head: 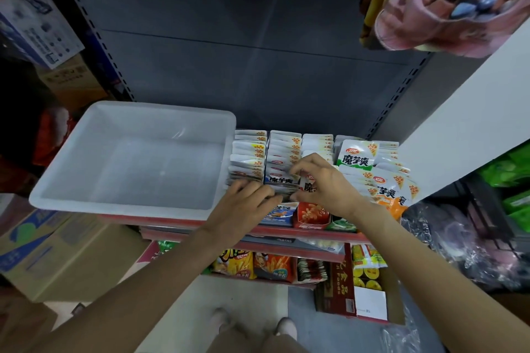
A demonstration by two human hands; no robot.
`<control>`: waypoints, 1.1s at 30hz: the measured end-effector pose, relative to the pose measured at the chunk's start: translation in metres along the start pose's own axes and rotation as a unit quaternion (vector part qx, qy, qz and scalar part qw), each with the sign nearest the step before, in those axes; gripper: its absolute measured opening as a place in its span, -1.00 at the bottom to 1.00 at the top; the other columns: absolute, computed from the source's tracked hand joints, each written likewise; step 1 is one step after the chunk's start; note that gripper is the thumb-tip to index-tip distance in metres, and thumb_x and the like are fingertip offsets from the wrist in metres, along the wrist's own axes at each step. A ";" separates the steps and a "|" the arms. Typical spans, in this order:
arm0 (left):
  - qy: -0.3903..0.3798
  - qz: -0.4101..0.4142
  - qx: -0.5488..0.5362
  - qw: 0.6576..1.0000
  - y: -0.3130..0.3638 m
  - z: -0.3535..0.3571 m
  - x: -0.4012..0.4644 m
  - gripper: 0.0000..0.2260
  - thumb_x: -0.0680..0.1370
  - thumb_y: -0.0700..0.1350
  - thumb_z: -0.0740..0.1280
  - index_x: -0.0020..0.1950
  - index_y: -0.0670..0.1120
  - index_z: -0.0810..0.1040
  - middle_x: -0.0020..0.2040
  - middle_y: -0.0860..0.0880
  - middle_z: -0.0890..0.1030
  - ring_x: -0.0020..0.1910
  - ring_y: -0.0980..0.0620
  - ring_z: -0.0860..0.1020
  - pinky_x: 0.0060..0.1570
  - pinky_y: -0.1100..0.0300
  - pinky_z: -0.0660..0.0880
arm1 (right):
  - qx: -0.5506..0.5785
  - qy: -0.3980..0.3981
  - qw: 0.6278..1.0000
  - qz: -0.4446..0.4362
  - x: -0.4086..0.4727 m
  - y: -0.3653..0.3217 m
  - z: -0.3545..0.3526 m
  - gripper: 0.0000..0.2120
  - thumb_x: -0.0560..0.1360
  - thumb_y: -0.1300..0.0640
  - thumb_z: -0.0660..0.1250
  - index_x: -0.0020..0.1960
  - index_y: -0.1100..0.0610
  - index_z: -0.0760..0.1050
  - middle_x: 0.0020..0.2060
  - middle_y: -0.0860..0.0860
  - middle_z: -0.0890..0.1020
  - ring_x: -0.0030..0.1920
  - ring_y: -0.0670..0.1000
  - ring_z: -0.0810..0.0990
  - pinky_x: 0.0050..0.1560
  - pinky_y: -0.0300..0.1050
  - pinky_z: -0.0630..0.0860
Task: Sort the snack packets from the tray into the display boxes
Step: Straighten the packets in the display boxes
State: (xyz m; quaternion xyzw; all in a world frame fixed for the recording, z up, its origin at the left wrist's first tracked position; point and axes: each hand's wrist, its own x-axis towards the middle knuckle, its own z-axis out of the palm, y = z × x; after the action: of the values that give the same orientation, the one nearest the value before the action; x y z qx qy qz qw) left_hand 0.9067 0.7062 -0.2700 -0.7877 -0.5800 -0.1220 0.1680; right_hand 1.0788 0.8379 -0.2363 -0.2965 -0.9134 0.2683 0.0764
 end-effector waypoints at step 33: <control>-0.140 -0.164 0.029 0.976 0.026 -0.010 0.009 -0.14 0.24 -0.29 0.49 0.48 -0.18 0.19 0.43 -0.13 0.37 0.39 -0.08 0.38 0.34 0.03 0.29 | -0.005 0.030 0.999 0.018 -0.005 0.000 -0.002 -0.55 0.53 0.30 0.26 0.40 0.12 0.36 0.31 0.07 0.45 0.29 0.02 0.43 0.31 -0.33 0.22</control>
State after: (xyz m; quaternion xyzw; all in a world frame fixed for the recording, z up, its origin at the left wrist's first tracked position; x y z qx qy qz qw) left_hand 0.9345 0.7031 -0.2603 -0.6860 -0.7223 -0.0194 0.0859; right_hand 1.0833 0.8356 -0.2348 -0.3213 -0.9065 0.2560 0.0971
